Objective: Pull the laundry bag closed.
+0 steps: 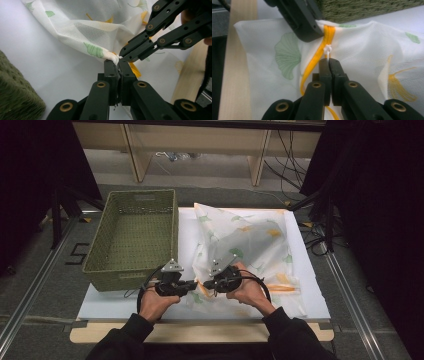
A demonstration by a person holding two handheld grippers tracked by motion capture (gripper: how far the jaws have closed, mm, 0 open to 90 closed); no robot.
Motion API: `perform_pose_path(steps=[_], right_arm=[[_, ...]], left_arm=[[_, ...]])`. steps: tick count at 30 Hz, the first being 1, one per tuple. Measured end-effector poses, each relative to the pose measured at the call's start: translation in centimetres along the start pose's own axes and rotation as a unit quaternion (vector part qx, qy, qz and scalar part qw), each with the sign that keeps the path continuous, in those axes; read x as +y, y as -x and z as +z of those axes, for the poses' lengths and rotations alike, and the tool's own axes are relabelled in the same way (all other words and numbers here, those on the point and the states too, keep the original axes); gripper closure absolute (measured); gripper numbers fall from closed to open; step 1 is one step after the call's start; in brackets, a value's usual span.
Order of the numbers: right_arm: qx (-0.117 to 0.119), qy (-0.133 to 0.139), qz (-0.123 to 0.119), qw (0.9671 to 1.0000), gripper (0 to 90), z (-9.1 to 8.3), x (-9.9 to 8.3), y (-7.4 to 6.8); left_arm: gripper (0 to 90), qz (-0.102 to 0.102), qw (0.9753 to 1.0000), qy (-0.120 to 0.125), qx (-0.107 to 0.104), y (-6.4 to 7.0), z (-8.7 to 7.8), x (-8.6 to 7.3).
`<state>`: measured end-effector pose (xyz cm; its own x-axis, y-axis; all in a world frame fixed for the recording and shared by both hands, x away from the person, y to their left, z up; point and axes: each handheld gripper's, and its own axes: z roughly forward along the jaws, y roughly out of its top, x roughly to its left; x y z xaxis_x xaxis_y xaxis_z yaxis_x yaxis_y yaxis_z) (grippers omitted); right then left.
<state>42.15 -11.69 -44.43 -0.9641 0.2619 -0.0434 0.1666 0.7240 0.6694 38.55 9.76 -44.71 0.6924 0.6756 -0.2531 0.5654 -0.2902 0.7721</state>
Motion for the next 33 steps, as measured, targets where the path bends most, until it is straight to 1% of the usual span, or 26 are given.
perform_pose_path(steps=[1, 2, 3, 4, 5, 6, 7, 8, 9, 10, 11, 12, 15, 16, 17, 18, 19, 20, 21, 22, 25, 27, 28, 30, 31, 33], right_arm=[[-0.003, 0.005, 0.002, 1.0, 90.0, -0.1, 0.0, 0.0], [0.003, 0.006, -0.005, 1.0, 90.0, -0.2, 0.0, 0.1], [0.002, 0.003, 0.003, 1.0, 90.0, -0.3, -0.1, 0.0], [0.0, 0.006, 0.004, 1.0, 90.0, -0.4, -0.2, 0.0], [0.003, 0.002, 0.005, 1.0, 90.0, -0.3, -0.3, 0.0], [-0.003, 0.002, 0.004, 1.0, 90.0, -0.3, -0.3, 0.0], [-0.003, 0.002, 0.004, 1.0, 90.0, -0.3, -0.3, 0.0], [0.002, 0.007, 0.011, 0.9999, 90.0, -0.3, -0.4, 0.1], [0.002, 0.007, 0.011, 0.9999, 90.0, -0.3, -0.4, 0.1], [0.002, 0.011, 0.013, 0.9999, 90.0, -0.3, -0.4, 0.1], [0.003, 0.01, 0.012, 0.9999, 90.0, -0.3, -0.4, 0.1], [0.001, 0.012, 0.014, 0.9998, 90.0, -0.3, -0.4, 0.1], [0.001, 0.006, 0.006, 1.0, 90.0, -0.2, -0.4, 0.0], [0.001, 0.003, 0.005, 1.0, 90.0, -0.2, -0.4, -0.1], [0.0, 0.003, 0.003, 1.0, 90.0, -0.1, -0.3, -0.1], [-0.001, 0.0, 0.006, 1.0, 90.0, -0.1, -0.3, -0.2], [-0.001, 0.0, 0.006, 1.0, 90.0, -0.1, -0.3, -0.2], [-0.006, -0.005, -0.004, 1.0, 90.0, -0.1, -0.2, -0.3], [-0.004, -0.006, -0.002, 1.0, 90.0, -0.1, -0.3, -0.3], [-0.005, -0.005, -0.006, 1.0, 90.0, -0.1, -0.3, -0.2], [-0.006, -0.005, -0.008, 0.9999, 90.0, 0.0, -0.3, -0.3], [-0.007, -0.005, -0.008, 0.9999, 90.0, 0.0, -0.3, -0.3], [-0.007, -0.003, -0.008, 0.9999, 90.0, 0.0, -0.3, -0.3], [-0.006, -0.002, -0.006, 1.0, 90.0, 0.1, -0.4, -0.3], [-0.008, 0.0, -0.005, 1.0, 90.0, 0.2, -0.4, -0.3], [-0.009, 0.0, -0.005, 1.0, 90.0, 0.2, -0.4, -0.3]], left_arm=[[86.8, -0.001, 1.0, 0.002, 0.0, -0.1, -0.2, 0.0], [86.8, -0.003, 1.0, 0.003, -0.002, 0.0, -0.3, 0.0], [86.8, 0.003, 1.0, -0.003, -0.003, -0.2, -0.4, -0.1], [86.8, -0.005, 1.0, 0.002, -0.003, -0.1, -0.2, -0.1], [86.7, -0.005, 1.0, 0.002, -0.003, -0.1, -0.2, -0.1], [86.8, -0.007, 1.0, 0.006, -0.002, -0.2, -0.4, 0.0], [86.7, -0.007, 1.0, 0.006, -0.002, -0.2, -0.4, 0.0], [86.7, -0.007, 1.0, 0.004, -0.004, -0.2, -0.4, 0.0], [86.7, -0.007, 0.9999, 0.009, -0.001, -0.2, -0.4, -0.1], [86.6, 0.006, 1.0, -0.004, -0.004, -0.4, -0.5, -0.1], [86.5, 0.008, 0.9999, -0.004, -0.006, -0.4, -0.5, -0.1], [86.3, 0.0, 1.0, 0.002, -0.007, -0.2, -0.4, -0.1], [82.3, -0.001, 1.0, 0.0, -0.009, -0.2, -0.3, -0.1], [78.0, -0.017, 0.9998, -0.003, -0.013, -0.3, -0.1, -0.1], [72.5, -0.028, 0.9996, -0.001, -0.009, -0.3, 0.0, -0.1], [69.9, -0.034, 0.9993, -0.005, -0.013, -0.4, 0.1, 0.0], [68.8, -0.034, 0.9993, -0.005, -0.013, -0.4, 0.1, 0.0], [67.8, -0.038, 0.9992, -0.006, -0.012, -0.3, 0.4, 0.0], [66.8, -0.043, 0.9989, -0.007, -0.015, -0.2, 0.5, 0.1], [66.4, -0.048, 0.9987, -0.009, -0.017, -0.3, 0.6, 0.1], [65.7, -0.064, 0.9979, -0.001, -0.013, -0.4, 0.7, 0.1], [68.8, -0.065, 0.9978, 0.0, -0.012, -0.4, 0.6, 0.1], [72.1, -0.068, 0.9976, 0.008, -0.013, -0.6, 0.5, 0.1], [77.1, -0.073, 0.9971, 0.014, -0.018, -0.6, 0.5, 0.0], [79.5, -0.068, 0.9974, 0.014, -0.018, -0.6, 0.5, 0.0], [82.6, -0.067, 0.9975, 0.015, -0.017, -0.5, 0.6, 0.0]])
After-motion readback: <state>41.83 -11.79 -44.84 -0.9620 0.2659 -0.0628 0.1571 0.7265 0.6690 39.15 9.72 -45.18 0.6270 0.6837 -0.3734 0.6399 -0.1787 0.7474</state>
